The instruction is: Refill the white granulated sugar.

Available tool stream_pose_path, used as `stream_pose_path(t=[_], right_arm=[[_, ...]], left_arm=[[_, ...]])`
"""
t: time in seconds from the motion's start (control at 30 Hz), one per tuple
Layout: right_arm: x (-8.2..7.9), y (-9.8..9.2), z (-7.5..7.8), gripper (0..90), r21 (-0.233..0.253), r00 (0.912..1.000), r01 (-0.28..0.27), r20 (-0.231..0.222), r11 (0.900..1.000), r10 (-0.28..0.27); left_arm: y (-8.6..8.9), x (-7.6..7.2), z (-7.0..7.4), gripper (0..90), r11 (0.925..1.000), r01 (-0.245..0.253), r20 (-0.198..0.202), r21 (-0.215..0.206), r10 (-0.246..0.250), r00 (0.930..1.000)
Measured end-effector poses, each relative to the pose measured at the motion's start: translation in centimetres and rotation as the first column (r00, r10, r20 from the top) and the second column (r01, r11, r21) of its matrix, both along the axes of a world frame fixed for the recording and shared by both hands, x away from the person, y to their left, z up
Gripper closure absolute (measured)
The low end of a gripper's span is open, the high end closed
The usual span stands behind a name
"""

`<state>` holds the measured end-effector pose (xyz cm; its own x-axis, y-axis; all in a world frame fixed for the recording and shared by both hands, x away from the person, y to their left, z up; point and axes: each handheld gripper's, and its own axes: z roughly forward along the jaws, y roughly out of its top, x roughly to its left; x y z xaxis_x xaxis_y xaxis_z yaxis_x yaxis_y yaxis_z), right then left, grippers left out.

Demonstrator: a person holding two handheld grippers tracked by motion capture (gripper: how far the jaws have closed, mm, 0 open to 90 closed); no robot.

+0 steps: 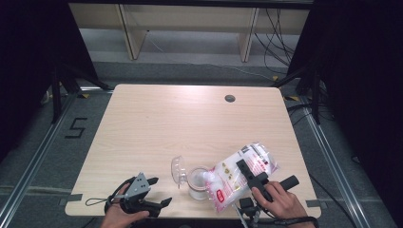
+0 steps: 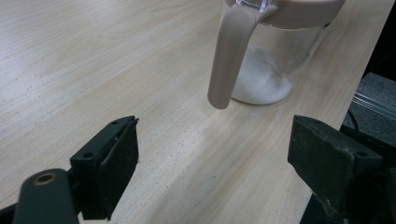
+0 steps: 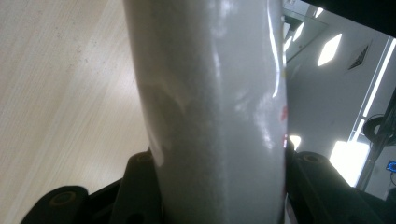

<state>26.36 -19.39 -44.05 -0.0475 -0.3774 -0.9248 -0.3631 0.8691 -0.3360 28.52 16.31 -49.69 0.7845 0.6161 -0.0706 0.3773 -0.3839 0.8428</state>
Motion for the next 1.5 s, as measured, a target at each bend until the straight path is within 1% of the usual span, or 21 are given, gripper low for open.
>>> stream_pose_path(t=[0.03, 0.17, 0.2, 0.27, 0.37, 0.4, 0.43, 0.5, 0.53, 1.13, 1.5], right_arm=[[0.00, 0.01, 0.01, 61.2, -0.002, 1.0000, 0.000, 0.000, 1.000, 0.000], [0.01, 0.02, 0.06, 61.3, -0.001, 1.0000, 0.004, 0.000, 1.000, -0.004], [0.02, 0.01, 0.06, 61.4, -0.001, 1.0000, 0.004, 0.001, 1.000, -0.004], [0.08, 0.00, 0.05, 61.4, 0.000, 1.0000, -0.003, 0.003, 1.000, 0.003], [0.08, -0.02, 0.04, 61.5, 0.001, 1.0000, -0.001, 0.002, 1.000, 0.001], [0.07, -0.02, 0.03, 61.5, 0.001, 1.0000, -0.001, 0.003, 1.000, 0.001], [0.06, 0.01, 0.07, 61.6, -0.004, 1.0000, 0.001, 0.002, 1.000, -0.001], [0.06, 0.01, 0.09, 61.7, -0.004, 1.0000, 0.001, 0.000, 1.000, -0.001], [0.07, 0.00, 0.07, 61.7, -0.001, 1.0000, -0.001, 0.002, 1.000, 0.001], [0.11, -0.01, 0.04, 62.5, 0.006, 1.0000, 0.001, -0.001, 1.000, -0.001], [0.10, 0.00, 0.11, 63.0, 0.001, 1.0000, 0.000, 0.000, 1.000, 0.000]], left_arm=[[0.10, 0.03, 0.05, 16.1, 0.9999, 0.006, 0.002, 0.014, -0.006, 1.0000], [0.09, 0.02, 0.04, 16.1, 0.9999, 0.004, 0.001, 0.011, -0.004, 1.0000], [0.00, 0.00, 0.00, 16.1, 1.0000, 0.000, -0.001, 0.000, 0.000, 1.0000], [0.09, 0.02, 0.04, 16.1, 0.9999, 0.004, 0.000, 0.012, -0.004, 1.0000], [0.09, 0.02, 0.04, 16.1, 0.9999, 0.004, 0.001, 0.011, -0.004, 1.0000], [0.00, 0.00, 0.00, 16.1, 1.0000, -0.001, 0.001, -0.001, 0.001, 1.0000], [-0.01, -0.01, 0.00, 16.1, 1.0000, -0.001, 0.000, -0.001, 0.001, 1.0000], [0.00, 0.00, 0.00, 16.1, 1.0000, -0.001, 0.000, 0.000, 0.001, 1.0000], [0.08, 0.02, 0.03, 16.1, 0.9999, 0.003, 0.001, 0.010, -0.003, 1.0000], [0.09, 0.03, 0.05, 16.2, 0.9999, 0.004, 0.003, 0.012, -0.004, 1.0000], [0.10, 0.03, 0.05, 16.1, 0.9999, 0.004, 0.001, 0.011, -0.004, 1.0000]])
